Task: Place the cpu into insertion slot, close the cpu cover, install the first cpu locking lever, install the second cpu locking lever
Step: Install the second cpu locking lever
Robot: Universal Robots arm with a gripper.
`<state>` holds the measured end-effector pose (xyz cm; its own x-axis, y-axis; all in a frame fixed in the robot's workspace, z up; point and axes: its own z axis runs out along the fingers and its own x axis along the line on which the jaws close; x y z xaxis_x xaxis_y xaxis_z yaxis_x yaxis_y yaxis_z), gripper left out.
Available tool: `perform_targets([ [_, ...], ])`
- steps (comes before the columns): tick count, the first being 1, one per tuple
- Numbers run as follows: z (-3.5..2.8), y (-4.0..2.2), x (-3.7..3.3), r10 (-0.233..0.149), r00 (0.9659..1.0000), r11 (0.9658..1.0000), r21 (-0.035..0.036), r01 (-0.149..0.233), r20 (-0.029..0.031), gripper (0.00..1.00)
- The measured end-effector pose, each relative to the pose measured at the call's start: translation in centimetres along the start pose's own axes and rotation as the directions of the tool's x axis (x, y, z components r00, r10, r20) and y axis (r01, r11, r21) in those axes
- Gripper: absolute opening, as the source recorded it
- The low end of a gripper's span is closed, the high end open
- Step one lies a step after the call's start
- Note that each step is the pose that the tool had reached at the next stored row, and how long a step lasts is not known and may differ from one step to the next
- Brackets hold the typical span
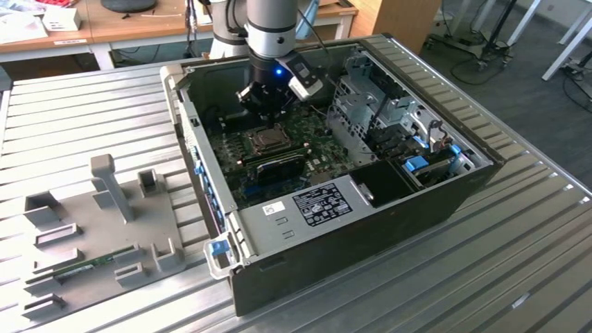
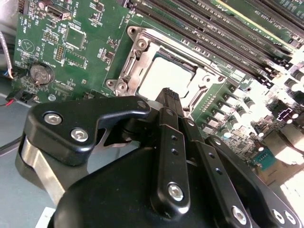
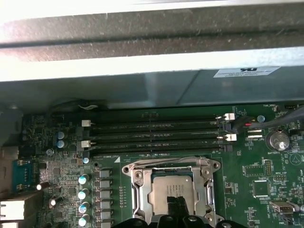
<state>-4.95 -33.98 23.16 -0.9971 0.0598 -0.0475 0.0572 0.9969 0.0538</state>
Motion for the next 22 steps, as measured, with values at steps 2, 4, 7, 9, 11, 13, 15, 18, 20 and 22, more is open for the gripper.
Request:
perform_targets([
  [2, -0.22, 0.01, -0.01, 0.000, 1.0000, 1.0000, 0.0000, 0.000, 0.0000, 0.11],
  [4, -0.49, 0.03, -0.02, 0.000, 1.0000, 1.0000, 0.0001, 0.000, 0.0000, 0.11],
  [7, -0.77, 0.04, -0.04, 0.000, 1.0000, 1.0000, 0.0000, 0.000, 0.0000, 0.11],
  [9, -0.77, 0.05, -0.04, 0.000, 1.0000, 1.0000, -0.0002, 0.000, 0.0001, 0.11],
  [11, -0.78, 0.04, -0.04, 0.000, 1.0000, 1.0000, -0.0002, 0.000, 0.0001, 0.11],
  [13, -0.81, -0.02, -0.04, 0.000, 1.0000, 1.0000, 0.0003, 0.000, -0.0002, 0.11],
  [15, -0.80, -0.14, -0.05, 0.000, 1.0000, 1.0000, 0.0000, 0.000, 0.0000, 0.11],
  [18, -0.82, -0.45, -0.06, 0.000, 1.0000, 1.0000, 0.0005, 0.000, -0.0001, 0.11],
  [20, -0.83, -0.76, -0.08, 0.000, 1.0000, 1.0000, 0.0004, 0.000, 0.0000, 0.11],
  [22, -0.85, -1.07, -0.09, 0.000, 1.0000, 1.0000, 0.0004, 0.000, 0.0000, 0.11],
])
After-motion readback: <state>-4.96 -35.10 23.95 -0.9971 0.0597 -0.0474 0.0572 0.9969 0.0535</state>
